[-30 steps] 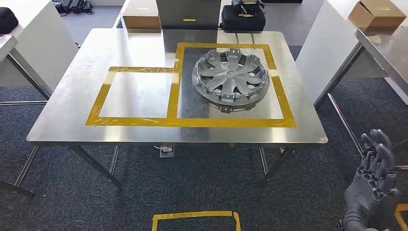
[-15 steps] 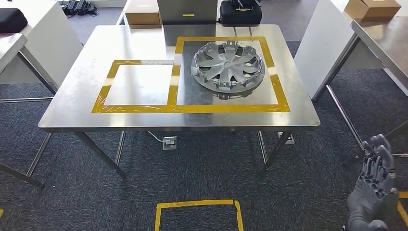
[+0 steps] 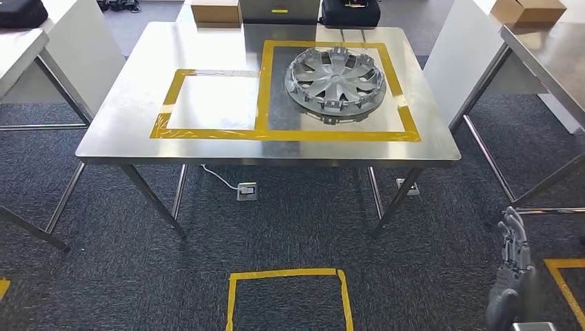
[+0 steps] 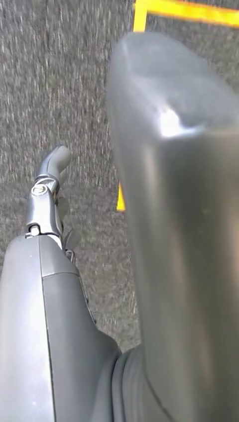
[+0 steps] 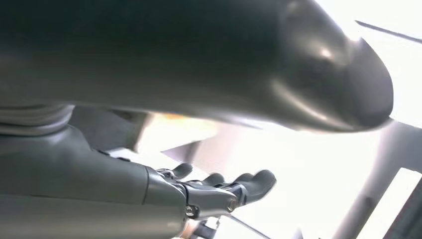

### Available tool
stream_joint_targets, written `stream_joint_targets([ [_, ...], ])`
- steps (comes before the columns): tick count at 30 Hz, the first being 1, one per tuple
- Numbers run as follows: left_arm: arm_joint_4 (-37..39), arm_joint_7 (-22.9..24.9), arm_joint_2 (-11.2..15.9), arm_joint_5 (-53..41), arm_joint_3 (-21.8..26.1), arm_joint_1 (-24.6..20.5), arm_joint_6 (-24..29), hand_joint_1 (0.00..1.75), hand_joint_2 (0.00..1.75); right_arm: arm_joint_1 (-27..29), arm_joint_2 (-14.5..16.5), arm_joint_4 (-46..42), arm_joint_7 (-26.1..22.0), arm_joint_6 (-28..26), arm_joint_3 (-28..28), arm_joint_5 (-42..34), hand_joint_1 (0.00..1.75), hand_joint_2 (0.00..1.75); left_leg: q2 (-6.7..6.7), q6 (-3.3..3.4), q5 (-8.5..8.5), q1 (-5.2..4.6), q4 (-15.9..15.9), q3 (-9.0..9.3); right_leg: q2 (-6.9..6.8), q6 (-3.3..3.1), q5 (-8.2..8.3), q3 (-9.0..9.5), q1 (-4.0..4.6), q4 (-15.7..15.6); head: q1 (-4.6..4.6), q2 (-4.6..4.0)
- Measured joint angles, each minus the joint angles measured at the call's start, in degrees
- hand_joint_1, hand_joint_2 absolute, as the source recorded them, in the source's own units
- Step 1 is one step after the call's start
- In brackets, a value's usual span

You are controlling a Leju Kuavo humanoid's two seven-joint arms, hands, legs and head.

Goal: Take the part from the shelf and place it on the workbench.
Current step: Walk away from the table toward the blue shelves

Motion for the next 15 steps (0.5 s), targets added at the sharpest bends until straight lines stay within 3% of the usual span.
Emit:
stream_joint_targets([
  [2,-0.01,0.29,-0.22,-0.06,0.02,0.02,0.02,0.00,0.00,-0.99,0.76,3.98,0.02,1.26,-1.67,2.40,0.00,0.00,0.01,-0.55,1.10,0.14,-0.20,-0.41,-0.04,-0.83,-0.53,4.65,0.62,-7.09,0.03,0.00],
  [4,-0.03,0.57,-0.27,-0.32,0.03,0.09,0.02,0.00,0.00,-1.92,1.45,8.51,0.46,2.19,-3.56,5.62,0.00,0.00,0.02,-1.37,2.28,0.39,-0.74,-0.44,-0.10,-1.16,-0.39,5.31,0.99,-9.18,0.27,0.00],
  [5,-0.02,0.69,-0.27,-0.51,0.04,0.11,0.01,0.00,0.00,-2.44,1.79,11.09,0.79,2.55,-4.51,7.47,0.00,0.00,-0.02,-1.70,2.60,0.49,-0.89,-0.55,-0.17,-1.45,0.29,4.91,0.93,-9.48,0.41,0.00],
  [6,-0.01,0.83,-0.28,-0.73,0.06,0.18,0.00,0.00,0.00,-3.10,2.08,14.08,1.15,2.90,-5.48,9.52,0.00,0.00,-0.10,-1.98,1.86,0.47,-0.53,-0.88,-0.22,-1.81,1.07,4.32,0.74,-9.76,0.47,0.00],
  [8,0.01,1.03,-0.24,-1.03,0.09,0.30,-0.02,0.00,0.00,-4.52,2.47,21.08,1.74,3.31,-7.25,13.81,0.00,0.00,-0.24,-2.37,-2.82,0.51,3.07,-1.99,-0.30,-2.28,2.71,2.79,0.35,-10.13,0.18,0.00],
  [10,0.02,1.15,-0.13,-1.30,0.09,0.33,-0.03,0.00,0.00,-6.11,2.46,29.24,1.90,3.00,-8.76,17.73,0.00,0.00,-0.26,-2.78,-8.31,0.51,9.97,-3.20,-0.35,-2.37,4.13,1.01,0.31,-10.02,-0.18,0.00],
  [11,0.02,1.15,-0.06,-1.52,0.09,0.33,-0.03,0.00,0.00,-7.04,2.34,33.77,1.62,2.47,-9.48,19.32,0.00,0.00,-0.26,-2.97,-9.26,0.52,12.96,-3.37,-0.41,-2.31,4.78,0.08,0.30,-9.86,-0.24,0.00],
  [12,0.03,1.11,-0.02,-1.74,0.09,0.33,-0.03,0.00,0.00,-8.19,2.15,38.59,1.27,1.72,-10.24,20.53,0.00,0.00,-0.25,-3.12,-8.74,0.54,14.65,-2.93,-0.47,-2.20,5.40,-0.93,0.26,-9.59,-0.28,0.00],
  [13,0.03,1.02,0.01,-1.94,0.09,0.32,-0.05,0.00,0.00,-9.46,1.84,43.93,1.13,0.83,-11.04,21.53,0.00,0.00,-0.25,-3.23,-7.11,0.58,14.48,-1.64,-0.51,-2.02,5.95,-1.99,0.19,-9.22,-0.30,0.00],
  [14,0.03,0.87,0.04,-2.09,0.09,0.28,-0.07,0.00,0.00,-10.75,1.43,49.24,1.26,0.04,-11.79,22.32,0.00,0.00,-0.24,-3.36,-5.29,0.66,12.41,0.61,-0.52,-1.78,6.41,-3.05,0.08,-8.73,-0.32,0.00],
  [15,0.03,0.70,0.08,-2.21,0.09,0.15,-0.10,0.00,0.00,-11.95,0.93,54.54,1.64,-0.56,-12.52,22.96,0.00,0.00,-0.27,-3.53,-4.77,0.73,8.79,3.46,-0.55,-1.46,6.80,-4.01,0.00,-8.12,-0.37,0.00],
])
